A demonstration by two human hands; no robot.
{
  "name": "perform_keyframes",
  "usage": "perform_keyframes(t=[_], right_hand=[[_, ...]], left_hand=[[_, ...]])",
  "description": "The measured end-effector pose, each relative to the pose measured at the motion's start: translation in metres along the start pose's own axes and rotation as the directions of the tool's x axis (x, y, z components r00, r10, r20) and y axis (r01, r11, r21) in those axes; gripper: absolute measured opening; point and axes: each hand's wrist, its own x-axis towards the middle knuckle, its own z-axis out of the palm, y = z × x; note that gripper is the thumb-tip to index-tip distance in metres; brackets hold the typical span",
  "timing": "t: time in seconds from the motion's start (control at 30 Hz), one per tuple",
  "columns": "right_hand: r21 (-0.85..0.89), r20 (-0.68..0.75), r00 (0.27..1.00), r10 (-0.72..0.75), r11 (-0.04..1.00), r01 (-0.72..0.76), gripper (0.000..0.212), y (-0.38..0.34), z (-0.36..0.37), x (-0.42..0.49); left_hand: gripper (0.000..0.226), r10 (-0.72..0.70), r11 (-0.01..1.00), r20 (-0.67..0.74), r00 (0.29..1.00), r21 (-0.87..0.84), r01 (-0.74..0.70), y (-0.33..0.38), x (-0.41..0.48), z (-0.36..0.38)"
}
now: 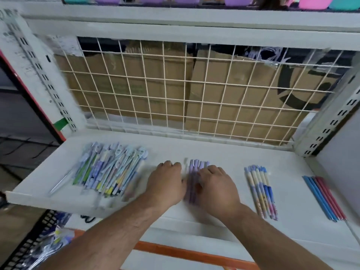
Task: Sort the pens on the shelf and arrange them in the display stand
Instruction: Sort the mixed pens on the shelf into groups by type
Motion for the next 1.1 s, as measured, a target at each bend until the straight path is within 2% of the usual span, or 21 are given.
perform_keyframes(t=[0.1, 0.23, 0.3, 0.4, 0.57, 0.83, 0.93, 1.1], right_hand=[[0.004, -0.018, 1.000, 0.011, 1.000, -0.011, 0.009, -0.027, 0.020, 0.009], [-0.069, -0.019, 0.999, 0.033, 0.997, -0.034, 0.017, -0.058, 0.031, 0.022], [-0.066, -0.049, 0.998, 0.026, 0.997, -0.029, 0.011, -0.075, 0.028, 0.026], [0.002, 0.022, 0.998, 0.052, 0.999, -0.052, 0.020, -0.091, 0.026, 0.028], [0.051, 0.032, 0.995, 0.094, 0.994, -0.096, 0.024, -0.097, 0.027, 0.027], [-0.025, 0.065, 0.989, 0.136, 0.991, -0.134, 0.035, -0.100, 0.016, 0.022], [0.025, 0.050, 0.989, 0.140, 0.990, -0.141, 0.032, -0.097, 0.017, 0.020], [0.077, 0.038, 0.987, 0.158, 0.984, -0.161, 0.027, -0.088, 0.022, 0.017]], left_hand=[[0.037, -0.027, 0.988, -0.005, 1.000, 0.150, 0.027, -0.039, 0.000, -0.011], [0.043, -0.110, 0.953, -0.009, 0.994, 0.283, 0.108, -0.082, 0.002, -0.019], [0.040, -0.131, 0.952, 0.026, 0.991, 0.283, 0.118, -0.095, 0.006, -0.020], [0.030, -0.129, 0.961, 0.062, 0.990, 0.255, 0.109, -0.105, 0.011, -0.021], [0.020, -0.071, 0.956, 0.118, 0.990, 0.292, 0.034, -0.107, 0.018, -0.025], [0.029, -0.027, 0.950, 0.203, 0.979, 0.311, -0.038, -0.097, 0.021, -0.028], [0.031, -0.026, 0.952, 0.269, 0.963, 0.301, -0.059, -0.093, 0.023, -0.028], [0.033, -0.016, 0.958, 0.267, 0.964, 0.279, -0.061, -0.088, 0.019, -0.026]])
